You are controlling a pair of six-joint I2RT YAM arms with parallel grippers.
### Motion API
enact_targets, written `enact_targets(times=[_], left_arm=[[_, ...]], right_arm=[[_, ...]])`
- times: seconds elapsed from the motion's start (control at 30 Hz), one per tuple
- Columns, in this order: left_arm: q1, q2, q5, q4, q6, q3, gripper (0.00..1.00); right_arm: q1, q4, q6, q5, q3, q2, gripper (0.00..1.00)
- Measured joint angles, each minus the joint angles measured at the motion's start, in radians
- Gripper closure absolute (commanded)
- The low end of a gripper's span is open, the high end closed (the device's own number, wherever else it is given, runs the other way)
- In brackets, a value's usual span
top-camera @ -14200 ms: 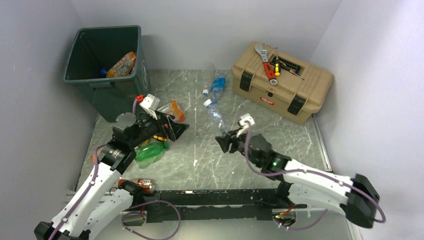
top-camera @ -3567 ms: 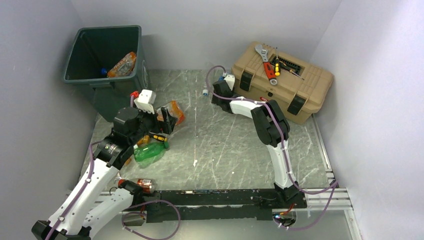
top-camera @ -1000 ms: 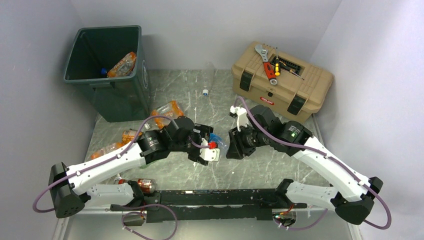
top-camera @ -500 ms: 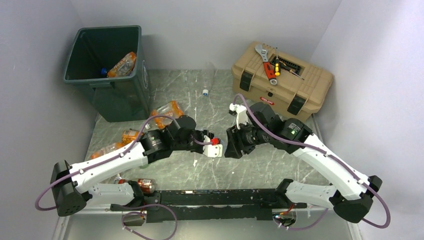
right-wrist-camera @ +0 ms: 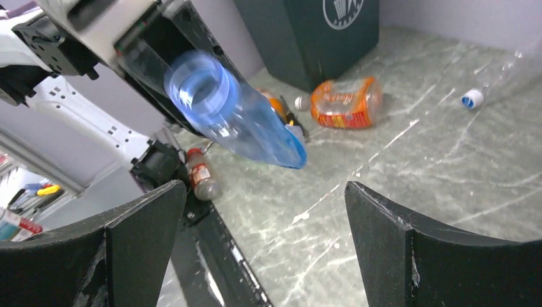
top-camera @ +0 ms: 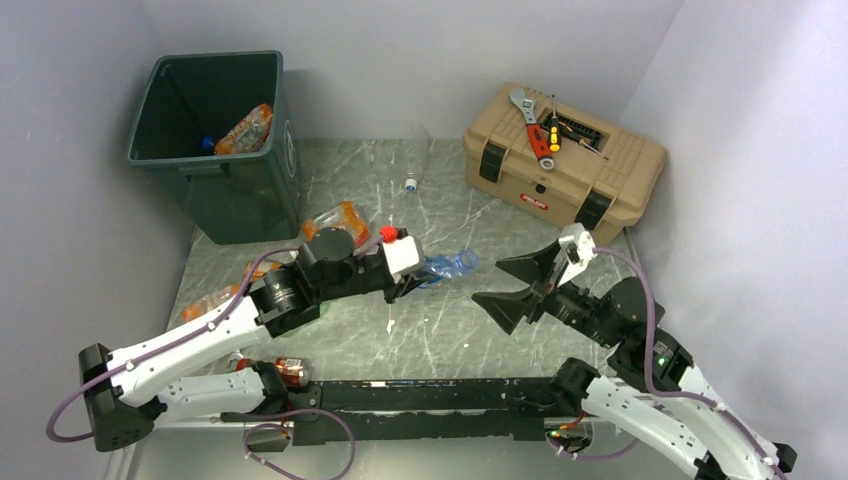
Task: Put the plastic bottles in the bin
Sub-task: Pick up the plastic bottle from the corner of the board.
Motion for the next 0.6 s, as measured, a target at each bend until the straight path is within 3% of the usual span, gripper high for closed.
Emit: enact_targets(times=[0.17,0.33,0.47,0.6], left_arm=[[0.064,-0.031,0.092,0.199,-0.351,-0.049,1.0],[0.104,-0.028,0.146,0.446,-0.658,-0.137,1.0],[0.106,-0.007,0.169,0.603,-0.827,-0.176,1.0],[0.108,0.02,0.19,0.726,-0.921,-0.185,1.0]], right_arm=[[0.0,0.204,-0.013,-0.005,-0.209,-0.132,0.0],[0.0,0.327,-0.006,-0.058,-0.291,-0.131,0.0],[0.0,0.461,0.021,-0.098,-0.307,-0.09,0.04],[0.0,0.599,0.055,-0.131,-0.315,-0.003,0.15]])
